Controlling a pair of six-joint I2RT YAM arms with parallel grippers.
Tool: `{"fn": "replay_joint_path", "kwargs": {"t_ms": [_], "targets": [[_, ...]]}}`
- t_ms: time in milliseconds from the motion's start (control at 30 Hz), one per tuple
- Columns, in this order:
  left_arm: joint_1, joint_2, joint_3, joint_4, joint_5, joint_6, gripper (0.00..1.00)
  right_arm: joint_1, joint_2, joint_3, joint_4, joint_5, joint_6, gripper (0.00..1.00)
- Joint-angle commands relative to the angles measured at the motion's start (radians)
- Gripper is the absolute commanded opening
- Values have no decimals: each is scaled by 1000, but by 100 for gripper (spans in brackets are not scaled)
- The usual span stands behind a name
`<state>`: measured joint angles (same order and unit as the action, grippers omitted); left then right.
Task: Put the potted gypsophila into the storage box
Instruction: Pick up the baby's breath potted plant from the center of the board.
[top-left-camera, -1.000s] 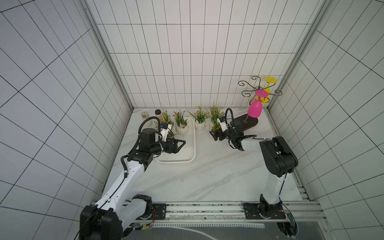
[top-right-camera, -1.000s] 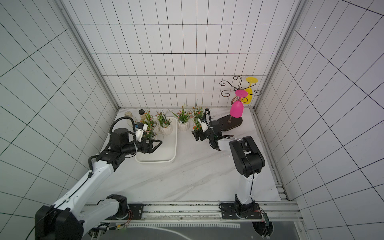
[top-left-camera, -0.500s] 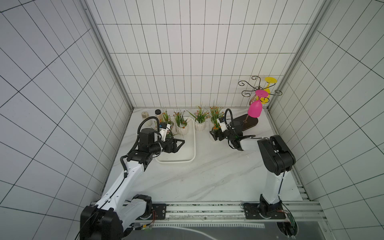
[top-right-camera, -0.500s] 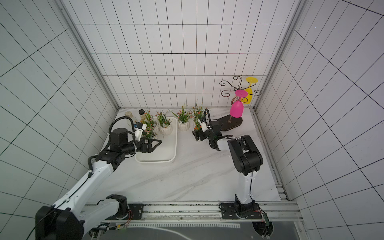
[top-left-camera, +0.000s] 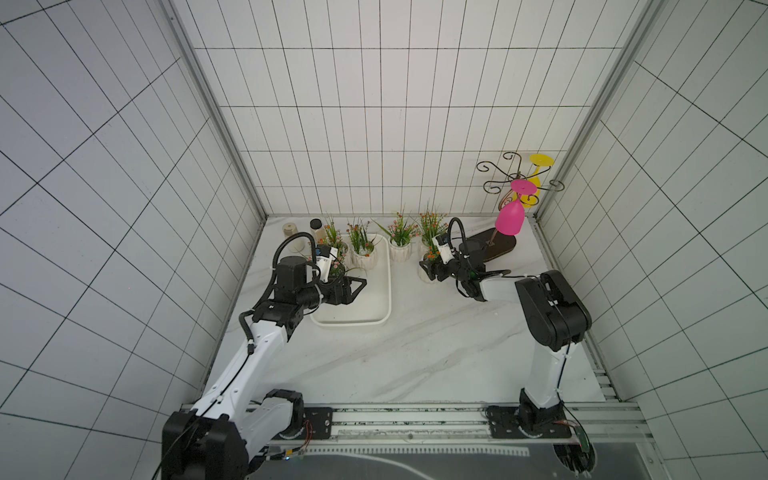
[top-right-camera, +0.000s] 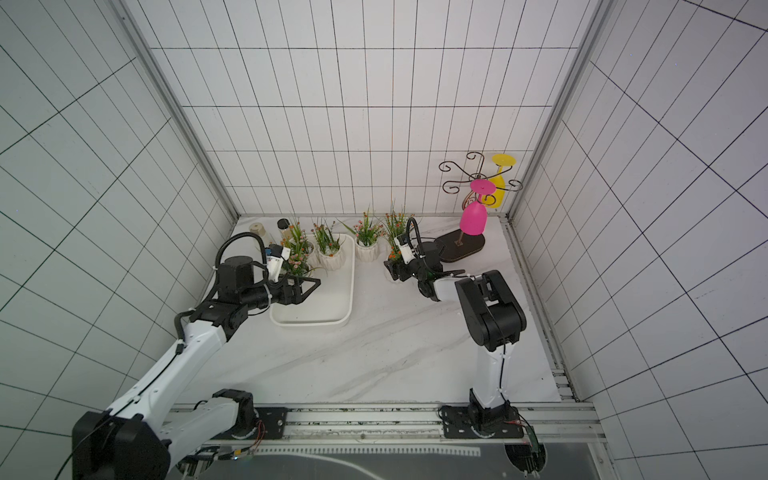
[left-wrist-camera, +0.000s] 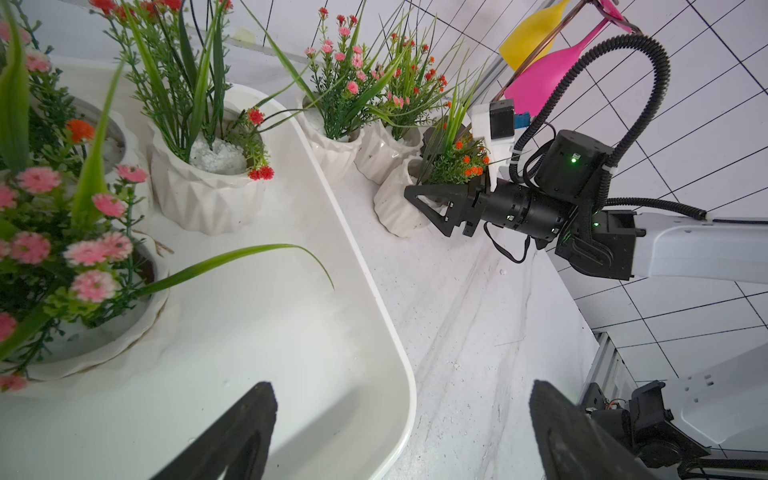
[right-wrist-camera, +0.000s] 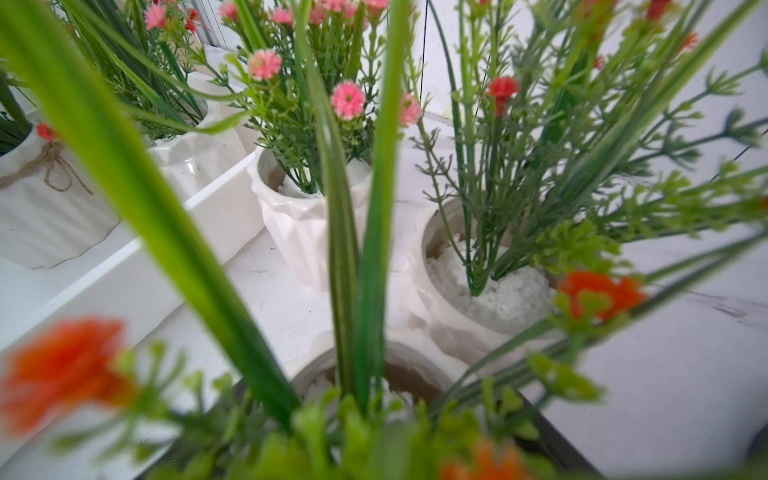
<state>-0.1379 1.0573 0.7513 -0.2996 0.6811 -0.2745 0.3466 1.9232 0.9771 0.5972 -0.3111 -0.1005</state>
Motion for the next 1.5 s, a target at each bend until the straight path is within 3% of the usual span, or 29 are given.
{"fn": "replay_joint_path", "kwargs": {"t_ms": [0, 900, 1467], "targets": [[7, 7, -5, -5, 1, -6, 94, 13, -85, 21, 19, -40, -19, 73], [22, 29, -8, -5, 0, -28, 93, 31, -422, -110, -101, -142, -36, 70], [62, 31, -7, -30, -77, -69, 90, 148, -403, -37, -164, -218, -104, 69]]}}
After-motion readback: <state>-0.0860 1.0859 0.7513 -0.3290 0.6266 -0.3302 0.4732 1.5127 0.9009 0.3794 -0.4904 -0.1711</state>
